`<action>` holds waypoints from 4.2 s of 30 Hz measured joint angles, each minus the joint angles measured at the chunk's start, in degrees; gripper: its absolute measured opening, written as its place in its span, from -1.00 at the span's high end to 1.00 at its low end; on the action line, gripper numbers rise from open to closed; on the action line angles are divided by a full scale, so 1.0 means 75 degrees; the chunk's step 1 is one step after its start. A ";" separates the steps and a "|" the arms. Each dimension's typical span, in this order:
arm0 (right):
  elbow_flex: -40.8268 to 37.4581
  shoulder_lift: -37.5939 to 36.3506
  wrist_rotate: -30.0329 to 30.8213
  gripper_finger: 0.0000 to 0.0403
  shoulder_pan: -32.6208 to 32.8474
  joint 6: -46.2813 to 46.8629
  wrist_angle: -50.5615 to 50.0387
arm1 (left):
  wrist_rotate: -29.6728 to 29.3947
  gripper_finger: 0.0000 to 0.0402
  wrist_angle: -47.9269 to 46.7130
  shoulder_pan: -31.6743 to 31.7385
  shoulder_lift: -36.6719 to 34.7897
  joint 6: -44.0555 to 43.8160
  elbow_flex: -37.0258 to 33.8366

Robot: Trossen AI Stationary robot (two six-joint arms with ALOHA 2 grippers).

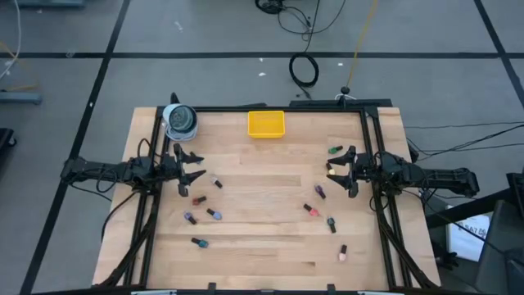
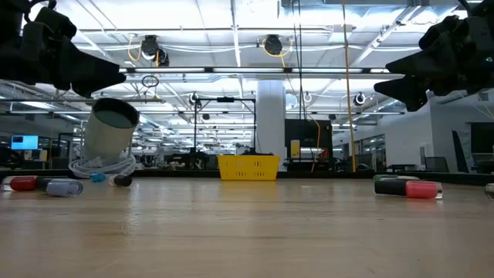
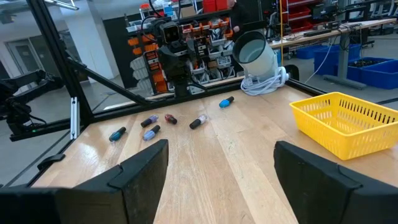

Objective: Pick & Place Nail Polish

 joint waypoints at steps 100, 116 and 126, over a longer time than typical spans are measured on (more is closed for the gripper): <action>0.0001 -0.0003 0.0000 -0.37 0.0001 0.0000 0.0000 | 0.0000 -0.07 0.0000 0.0000 0.0001 0.0001 0.0001; -0.0002 0.0000 0.0241 -0.37 -0.0005 0.0003 0.1048 | -0.0001 -0.07 0.0000 0.0001 0.0001 -0.0003 0.0000; -0.0002 0.0000 0.1282 -0.37 -0.0005 -0.0462 0.2118 | -0.0003 -0.07 0.0000 0.0002 0.0002 -0.0006 0.0001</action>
